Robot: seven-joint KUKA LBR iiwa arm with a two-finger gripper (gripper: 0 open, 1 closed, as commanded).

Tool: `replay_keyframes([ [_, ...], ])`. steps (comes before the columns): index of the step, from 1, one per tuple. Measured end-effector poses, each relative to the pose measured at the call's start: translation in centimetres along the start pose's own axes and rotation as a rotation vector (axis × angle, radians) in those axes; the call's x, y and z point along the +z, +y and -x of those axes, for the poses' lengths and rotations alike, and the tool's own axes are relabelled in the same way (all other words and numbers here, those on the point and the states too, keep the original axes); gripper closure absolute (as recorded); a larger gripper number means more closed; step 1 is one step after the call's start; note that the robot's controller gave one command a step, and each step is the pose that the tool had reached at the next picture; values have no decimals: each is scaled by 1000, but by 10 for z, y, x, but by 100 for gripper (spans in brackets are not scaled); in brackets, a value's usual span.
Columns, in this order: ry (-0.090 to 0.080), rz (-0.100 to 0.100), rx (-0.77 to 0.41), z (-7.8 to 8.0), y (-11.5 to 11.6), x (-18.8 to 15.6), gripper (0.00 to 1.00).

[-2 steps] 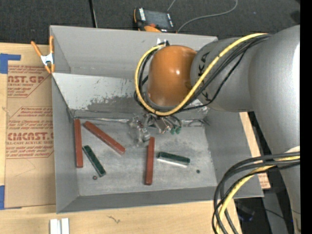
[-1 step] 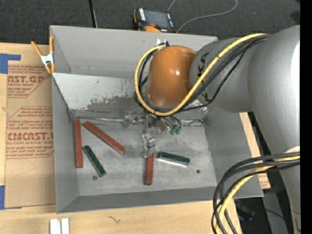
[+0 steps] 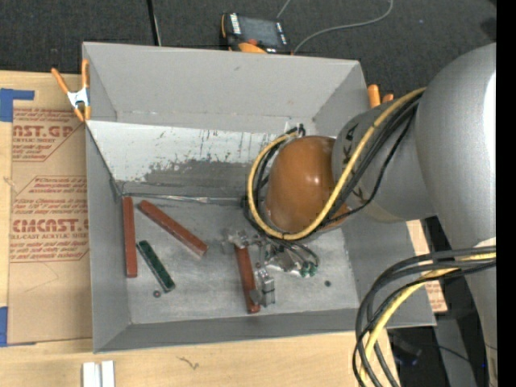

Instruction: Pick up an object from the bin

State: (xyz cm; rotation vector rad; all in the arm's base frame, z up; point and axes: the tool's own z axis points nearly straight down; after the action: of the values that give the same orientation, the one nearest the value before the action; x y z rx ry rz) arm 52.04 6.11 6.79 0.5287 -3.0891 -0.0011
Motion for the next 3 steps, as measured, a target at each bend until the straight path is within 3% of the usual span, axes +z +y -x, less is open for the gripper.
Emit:
replay_keyframes([
  [1, -10, -4, 39, 9, -47, -8, 0],
  [2, -10, -6, 28, 15, -110, -2, 0],
  [3, -9, -1, 24, 16, -106, -2, 100],
])
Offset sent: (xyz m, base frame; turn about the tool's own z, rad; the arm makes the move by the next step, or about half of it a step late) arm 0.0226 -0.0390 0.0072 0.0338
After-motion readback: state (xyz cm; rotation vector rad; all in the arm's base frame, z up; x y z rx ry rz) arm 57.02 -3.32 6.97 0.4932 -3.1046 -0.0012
